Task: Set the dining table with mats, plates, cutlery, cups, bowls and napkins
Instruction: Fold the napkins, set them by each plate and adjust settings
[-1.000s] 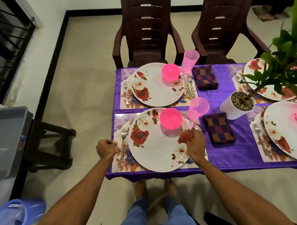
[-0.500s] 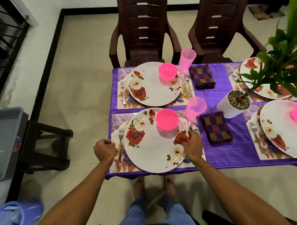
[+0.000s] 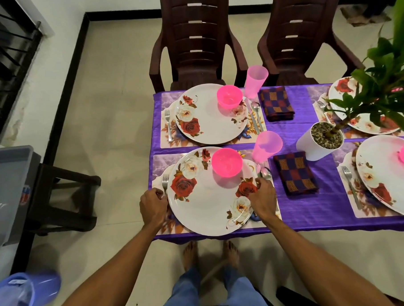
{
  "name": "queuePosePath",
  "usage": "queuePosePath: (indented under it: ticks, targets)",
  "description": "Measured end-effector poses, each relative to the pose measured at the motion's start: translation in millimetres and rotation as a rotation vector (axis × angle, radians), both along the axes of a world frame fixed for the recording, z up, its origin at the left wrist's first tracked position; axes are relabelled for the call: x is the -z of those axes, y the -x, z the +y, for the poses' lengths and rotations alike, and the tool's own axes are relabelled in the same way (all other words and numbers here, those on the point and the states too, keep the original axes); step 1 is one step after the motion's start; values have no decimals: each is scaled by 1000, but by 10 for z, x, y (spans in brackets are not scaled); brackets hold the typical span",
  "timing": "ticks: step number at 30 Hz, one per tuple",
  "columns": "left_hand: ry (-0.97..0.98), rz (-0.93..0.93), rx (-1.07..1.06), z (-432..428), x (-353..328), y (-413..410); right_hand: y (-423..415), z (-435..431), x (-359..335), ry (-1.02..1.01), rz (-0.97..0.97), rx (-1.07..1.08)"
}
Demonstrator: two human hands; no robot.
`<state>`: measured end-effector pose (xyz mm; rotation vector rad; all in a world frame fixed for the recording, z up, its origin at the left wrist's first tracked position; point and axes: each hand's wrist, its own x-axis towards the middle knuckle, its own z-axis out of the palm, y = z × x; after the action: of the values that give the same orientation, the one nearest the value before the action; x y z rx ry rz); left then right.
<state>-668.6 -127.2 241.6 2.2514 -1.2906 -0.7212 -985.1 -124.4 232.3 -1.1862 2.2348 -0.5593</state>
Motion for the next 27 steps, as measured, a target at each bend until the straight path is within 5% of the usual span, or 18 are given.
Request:
queuePosePath:
  ticks: [27]
  targets:
    - [-21,35,-84,-73,-1,-134,-29,36,96,-23,59,2]
